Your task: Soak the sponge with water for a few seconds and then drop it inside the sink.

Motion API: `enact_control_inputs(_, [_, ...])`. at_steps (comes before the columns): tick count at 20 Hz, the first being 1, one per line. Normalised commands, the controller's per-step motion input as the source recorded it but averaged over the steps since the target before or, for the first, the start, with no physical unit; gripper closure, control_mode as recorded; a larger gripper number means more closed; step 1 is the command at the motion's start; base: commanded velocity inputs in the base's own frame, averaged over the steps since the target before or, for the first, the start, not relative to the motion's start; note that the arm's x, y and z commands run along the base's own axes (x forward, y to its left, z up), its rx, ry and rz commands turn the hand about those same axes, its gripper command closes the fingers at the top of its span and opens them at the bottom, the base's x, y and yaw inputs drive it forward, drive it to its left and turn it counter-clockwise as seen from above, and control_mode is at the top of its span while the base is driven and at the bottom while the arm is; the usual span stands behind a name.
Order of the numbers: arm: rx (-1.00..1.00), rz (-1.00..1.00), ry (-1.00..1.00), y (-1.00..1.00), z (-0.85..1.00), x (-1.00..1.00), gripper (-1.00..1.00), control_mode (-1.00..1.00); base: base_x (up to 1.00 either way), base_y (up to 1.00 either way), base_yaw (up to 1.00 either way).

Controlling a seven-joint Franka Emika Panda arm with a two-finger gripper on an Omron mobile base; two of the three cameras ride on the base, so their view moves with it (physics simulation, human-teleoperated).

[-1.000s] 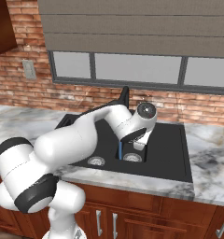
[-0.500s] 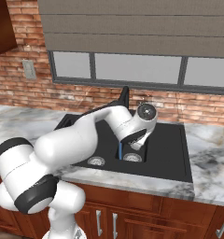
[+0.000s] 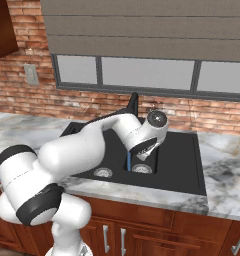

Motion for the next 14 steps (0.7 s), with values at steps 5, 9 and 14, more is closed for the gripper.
enact_control_inputs(5, [0.07,-0.04,0.06,0.05,-0.06,0.03,1.0,-1.0,0.0,0.0,0.0])
enact_control_inputs(9, [0.12,0.0,0.0,0.11,0.0,0.0,1.0,-1.0,0.0,0.0,0.0])
enact_control_inputs(14, [0.12,0.0,0.0,0.0,0.0,0.0,1.0,-1.0,0.0,0.0,0.0])
